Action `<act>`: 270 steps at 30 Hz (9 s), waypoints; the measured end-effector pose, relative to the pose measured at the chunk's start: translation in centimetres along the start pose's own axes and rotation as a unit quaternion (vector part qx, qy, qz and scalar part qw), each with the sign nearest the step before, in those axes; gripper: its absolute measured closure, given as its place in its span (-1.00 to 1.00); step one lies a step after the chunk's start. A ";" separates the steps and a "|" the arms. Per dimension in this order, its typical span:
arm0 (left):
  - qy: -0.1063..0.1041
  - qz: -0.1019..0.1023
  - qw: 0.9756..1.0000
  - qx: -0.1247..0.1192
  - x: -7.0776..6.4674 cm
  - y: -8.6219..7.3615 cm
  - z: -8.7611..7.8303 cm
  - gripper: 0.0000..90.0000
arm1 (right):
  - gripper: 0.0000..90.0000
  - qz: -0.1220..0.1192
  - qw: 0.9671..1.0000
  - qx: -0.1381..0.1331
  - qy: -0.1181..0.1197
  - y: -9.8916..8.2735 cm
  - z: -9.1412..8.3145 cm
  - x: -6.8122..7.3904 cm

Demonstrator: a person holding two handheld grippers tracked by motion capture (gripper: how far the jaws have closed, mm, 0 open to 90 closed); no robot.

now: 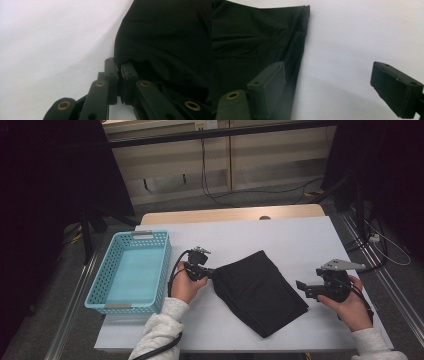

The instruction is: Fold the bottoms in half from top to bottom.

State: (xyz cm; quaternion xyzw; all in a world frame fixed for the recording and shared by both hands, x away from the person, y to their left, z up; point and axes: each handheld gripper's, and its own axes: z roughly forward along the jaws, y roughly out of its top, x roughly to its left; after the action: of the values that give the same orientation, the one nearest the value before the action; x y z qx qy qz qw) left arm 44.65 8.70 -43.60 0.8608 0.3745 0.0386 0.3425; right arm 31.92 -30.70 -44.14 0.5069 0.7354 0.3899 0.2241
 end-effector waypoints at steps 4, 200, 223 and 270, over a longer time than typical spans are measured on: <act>0.006 0.001 1.000 0.000 0.3 0.4 -0.4 0.90 | -0.74 0.000 1.000 -0.005 0.001 0.2 0.0 0.1; 0.054 -0.031 0.997 -0.043 -2.1 -4.8 -2.6 -0.67 | -0.65 -0.028 0.996 0.032 0.075 0.3 5.9 11.1; 0.061 -0.044 0.995 -0.062 -1.4 -3.9 -3.6 -0.67 | 0.03 0.000 0.998 0.038 0.044 -1.1 4.6 12.1; 0.100 -0.124 0.987 -0.026 4.5 0.5 1.2 -0.37 | 0.75 0.028 0.996 0.022 0.077 -1.5 4.3 12.3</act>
State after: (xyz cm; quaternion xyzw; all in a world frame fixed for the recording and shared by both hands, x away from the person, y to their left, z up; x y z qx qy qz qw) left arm 48.58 10.83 -45.05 0.7902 0.5094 0.0920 0.3280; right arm 29.48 -18.16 -47.06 0.5005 0.7444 0.4176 0.1446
